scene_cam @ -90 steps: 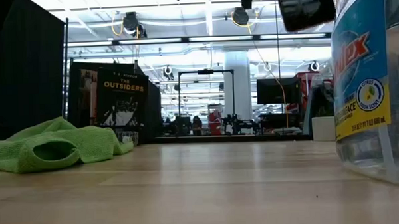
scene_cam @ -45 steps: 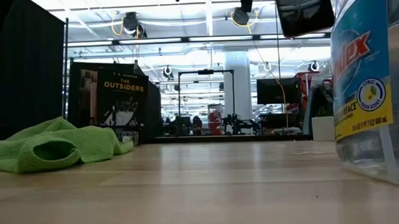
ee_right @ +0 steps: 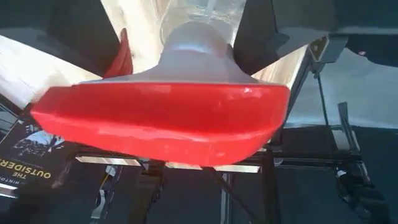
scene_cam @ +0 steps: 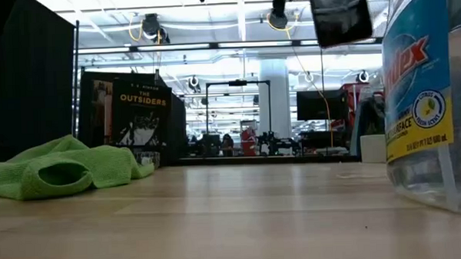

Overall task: Apply microfiber cloth
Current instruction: Spray the front of the pink cellphone with the red spray bottle

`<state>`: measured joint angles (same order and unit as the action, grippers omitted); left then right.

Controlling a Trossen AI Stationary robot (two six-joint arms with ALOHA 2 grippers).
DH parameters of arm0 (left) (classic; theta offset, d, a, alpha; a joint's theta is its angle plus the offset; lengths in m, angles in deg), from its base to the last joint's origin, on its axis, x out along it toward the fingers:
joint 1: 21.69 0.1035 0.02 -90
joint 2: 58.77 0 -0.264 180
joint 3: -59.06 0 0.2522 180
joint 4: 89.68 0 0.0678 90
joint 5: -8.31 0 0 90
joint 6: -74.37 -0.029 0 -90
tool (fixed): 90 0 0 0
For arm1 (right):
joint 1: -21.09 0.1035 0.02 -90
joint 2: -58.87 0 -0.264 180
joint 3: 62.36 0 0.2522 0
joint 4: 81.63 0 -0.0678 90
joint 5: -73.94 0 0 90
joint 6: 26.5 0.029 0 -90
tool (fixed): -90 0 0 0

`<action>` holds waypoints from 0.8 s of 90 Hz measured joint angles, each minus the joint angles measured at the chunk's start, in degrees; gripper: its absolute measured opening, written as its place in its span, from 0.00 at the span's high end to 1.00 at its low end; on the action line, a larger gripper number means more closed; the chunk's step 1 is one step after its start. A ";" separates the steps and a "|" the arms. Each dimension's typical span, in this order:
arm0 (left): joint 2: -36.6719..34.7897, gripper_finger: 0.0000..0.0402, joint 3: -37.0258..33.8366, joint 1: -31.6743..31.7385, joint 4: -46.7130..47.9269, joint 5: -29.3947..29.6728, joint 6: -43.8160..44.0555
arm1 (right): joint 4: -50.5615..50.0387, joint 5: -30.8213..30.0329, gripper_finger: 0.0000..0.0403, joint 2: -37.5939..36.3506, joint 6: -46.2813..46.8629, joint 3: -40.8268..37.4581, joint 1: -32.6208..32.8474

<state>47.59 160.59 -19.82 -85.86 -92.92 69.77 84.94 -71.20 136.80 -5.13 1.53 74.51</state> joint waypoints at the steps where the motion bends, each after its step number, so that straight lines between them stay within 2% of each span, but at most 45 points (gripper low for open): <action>1: -0.23 0.97 0.00 0.11 0.31 0.28 -0.28 | -0.04 0.05 0.29 -0.21 0.00 0.00 0.01; 35: -7.58 0.97 0.00 3.31 14.31 1.92 -2.20 | -2.12 0.92 0.18 -5.92 -0.96 -0.04 0.07; 47: -7.58 0.97 0.00 3.43 14.28 1.97 -2.29 | -3.32 1.54 0.16 -5.47 0.76 -0.04 0.05; 72: -7.53 0.97 0.02 3.41 14.22 1.88 -2.31 | -11.30 1.79 0.16 -3.83 10.59 0.07 -0.58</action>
<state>40.05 160.61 -16.41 -71.64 -91.04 67.46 73.65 -69.41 132.98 5.46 1.60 73.93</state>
